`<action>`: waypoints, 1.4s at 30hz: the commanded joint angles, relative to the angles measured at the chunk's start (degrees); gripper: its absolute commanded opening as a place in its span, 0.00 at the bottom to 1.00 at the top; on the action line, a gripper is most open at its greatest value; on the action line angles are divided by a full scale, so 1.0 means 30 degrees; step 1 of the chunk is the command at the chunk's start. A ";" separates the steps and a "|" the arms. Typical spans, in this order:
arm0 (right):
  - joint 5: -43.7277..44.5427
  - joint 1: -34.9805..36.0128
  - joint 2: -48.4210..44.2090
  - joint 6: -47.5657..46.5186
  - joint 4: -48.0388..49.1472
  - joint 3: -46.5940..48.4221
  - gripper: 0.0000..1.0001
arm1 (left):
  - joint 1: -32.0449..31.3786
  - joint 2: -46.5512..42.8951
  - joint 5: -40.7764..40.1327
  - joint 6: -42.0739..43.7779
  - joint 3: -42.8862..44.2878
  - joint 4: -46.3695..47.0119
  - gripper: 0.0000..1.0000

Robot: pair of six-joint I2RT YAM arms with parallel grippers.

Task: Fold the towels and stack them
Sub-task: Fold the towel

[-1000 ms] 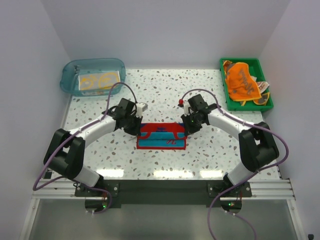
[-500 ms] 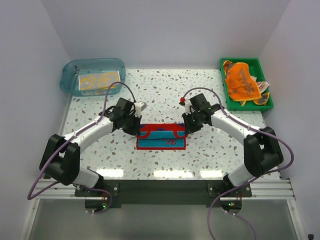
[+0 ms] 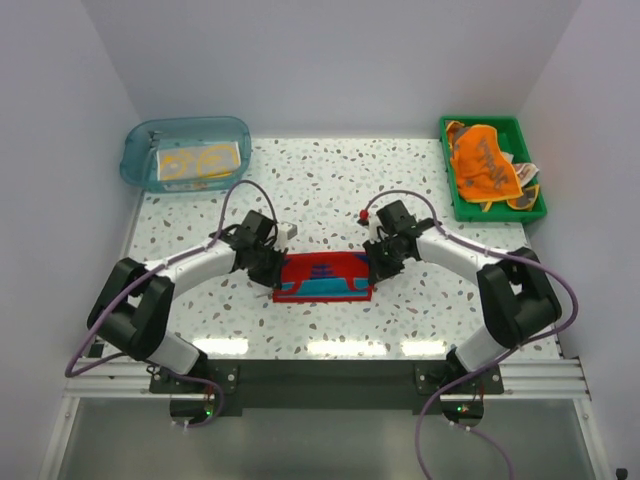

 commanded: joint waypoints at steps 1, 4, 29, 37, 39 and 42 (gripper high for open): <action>-0.0288 0.0125 0.0076 0.0338 0.0615 -0.0216 0.00 | -0.0178 -0.0128 -0.0130 -0.0519 -0.0206 0.0666 0.02; -0.0667 0.0301 -0.0128 0.0368 0.0237 -0.0188 0.09 | -0.0178 -0.0654 -0.0219 -0.0812 -0.0207 0.0492 0.21; 0.2789 0.1913 -0.2767 0.5786 0.2429 -0.0565 0.34 | -0.1876 -0.1801 -0.1127 -0.3858 0.1320 0.0431 0.61; 0.2173 0.1913 -0.1770 0.7045 0.4628 -0.3200 0.31 | -0.1877 -0.0278 -0.1918 -0.4503 -0.1377 0.1546 0.44; 0.2114 0.1913 -0.2003 0.7135 0.4775 -0.3671 0.31 | -0.1906 -0.0131 -0.2093 -0.4766 -0.1757 0.1313 0.40; 0.2202 0.1913 -0.2383 0.7018 0.4367 -0.4287 0.31 | -0.1877 -0.0246 -0.2531 -0.5206 -0.2284 0.1049 0.33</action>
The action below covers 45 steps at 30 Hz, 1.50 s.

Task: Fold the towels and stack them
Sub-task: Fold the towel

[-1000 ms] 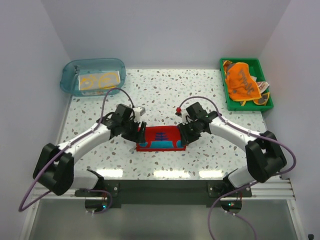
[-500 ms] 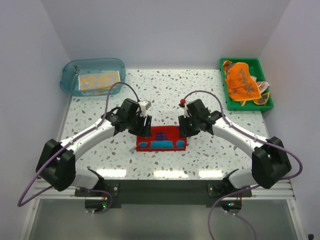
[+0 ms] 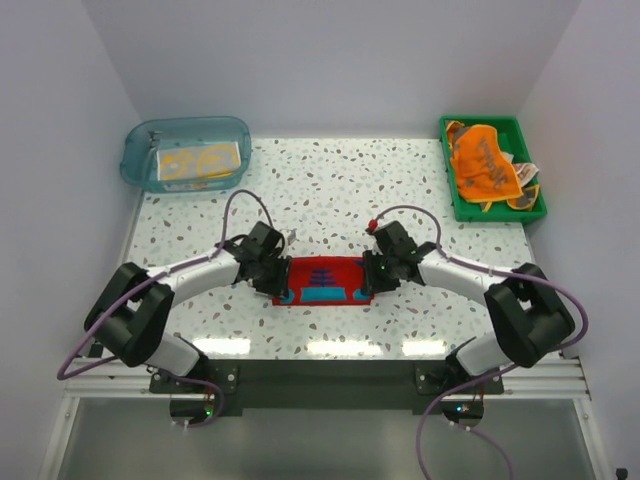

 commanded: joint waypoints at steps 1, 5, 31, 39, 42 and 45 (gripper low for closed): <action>-0.0071 -0.0011 -0.0585 0.0185 0.0293 -0.0754 0.31 | 0.0003 0.0103 -0.0952 -0.0871 -0.1098 0.0014 0.32; 0.0193 -0.0011 -0.1580 -0.0051 -0.0352 -0.1137 0.31 | 0.0120 -0.0569 -0.1041 -0.1165 -0.1510 0.0013 0.32; -0.0510 -0.0011 -0.2345 0.2995 0.0760 -0.1283 0.45 | 0.0529 -0.3356 -0.3884 -0.3803 -0.1187 -0.1453 0.55; -0.1417 -0.0011 -0.1670 0.3259 0.1405 -0.1519 0.38 | 0.1085 -0.2329 -0.2303 -0.3715 -0.2299 -0.0165 0.28; -0.1565 -0.0011 -0.1699 0.3114 0.0910 -0.1285 0.26 | 0.1467 -0.2417 -0.1689 -0.3657 -0.2506 -0.0017 0.16; -0.1799 -0.0011 -0.2166 0.3084 0.0003 -0.0700 0.08 | 0.2344 -0.2914 -0.0345 -0.3685 -0.2944 0.0422 0.00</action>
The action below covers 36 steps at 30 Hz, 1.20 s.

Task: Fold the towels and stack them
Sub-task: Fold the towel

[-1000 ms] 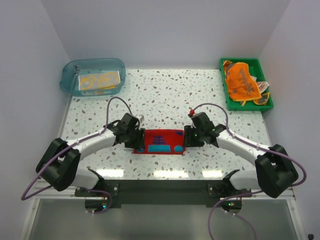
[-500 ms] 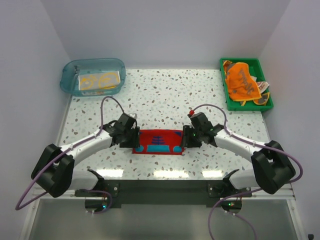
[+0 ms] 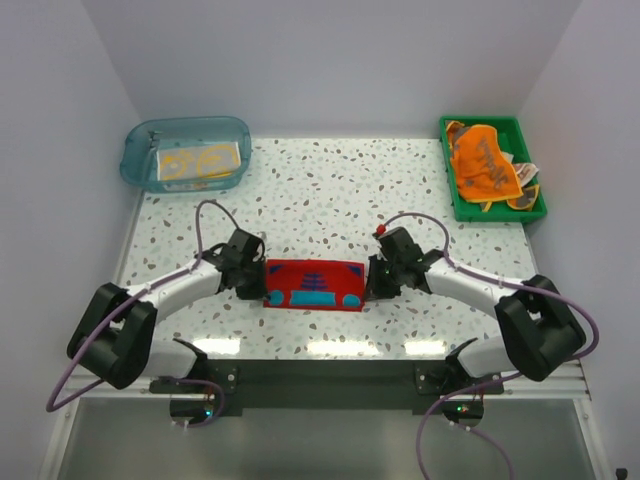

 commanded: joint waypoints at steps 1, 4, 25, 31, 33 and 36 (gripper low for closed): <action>-0.0692 -0.0011 -0.0674 0.0118 -0.0758 0.1056 0.05 | 0.1135 -0.0598 0.1832 -0.0225 -0.0854 0.0969 0.00; -0.1277 -0.0011 -0.0939 -0.0086 -0.1462 0.1789 0.00 | 0.1607 -0.1009 0.2626 -0.0254 -0.1148 0.1350 0.00; -0.1248 0.0457 -0.2258 -0.0645 -0.1028 0.2438 0.29 | 0.2165 -0.1302 0.3974 -0.0137 -0.2437 0.2464 0.00; -0.1659 0.0604 -0.0239 -0.0175 0.2165 -0.0050 0.27 | 0.2429 -0.1273 0.4003 0.0009 -0.2788 0.2640 0.00; -0.1398 0.0604 0.0288 -0.0203 0.3193 -0.1102 0.25 | 0.2662 -0.1273 0.4004 0.0155 -0.2964 0.2698 0.00; -0.0490 0.0575 0.0380 -0.0671 0.3226 -0.1868 0.23 | 0.3013 -0.1331 0.4032 0.0302 -0.3344 0.2786 0.00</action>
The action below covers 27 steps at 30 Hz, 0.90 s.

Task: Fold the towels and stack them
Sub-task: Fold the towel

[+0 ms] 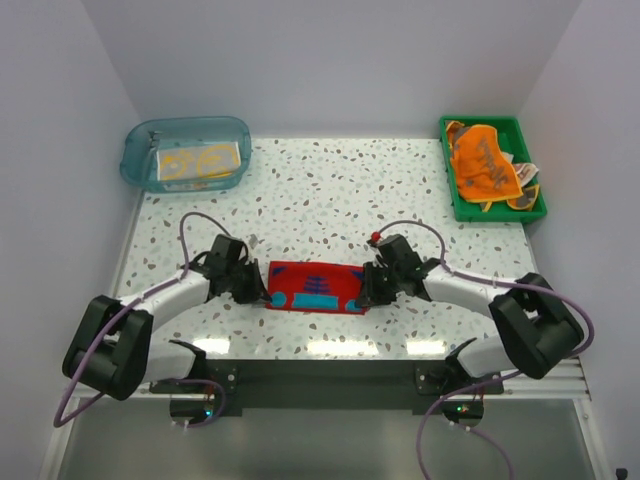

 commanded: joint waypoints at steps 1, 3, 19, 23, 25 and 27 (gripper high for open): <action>0.1180 0.0007 -0.0225 -0.0483 0.0974 -0.0617 0.22 | 0.0494 0.0030 -0.0281 0.0302 -0.0984 -0.0062 0.00; 0.1240 0.0036 -0.0547 -0.0863 0.0184 -0.0240 0.22 | 0.0582 -0.0028 -0.0134 0.0361 -0.1073 0.0054 0.00; 0.3613 -0.0432 0.1616 -0.0017 0.4921 0.2285 0.22 | 0.0582 -0.0057 0.0160 0.0332 -0.1103 0.0611 0.00; 0.3350 -0.0989 0.4105 0.0073 0.6624 0.1814 0.22 | 0.0582 0.0293 0.0130 0.0244 -0.1162 0.0933 0.00; 0.3524 -0.1164 0.5215 -0.0102 0.6802 0.1814 0.21 | 0.0582 0.0702 0.0217 0.0186 -0.1016 0.1283 0.00; 0.3497 -0.2041 0.5718 -0.0423 0.6890 0.1989 0.21 | 0.0582 0.1113 0.0364 0.0040 -0.0811 0.1635 0.00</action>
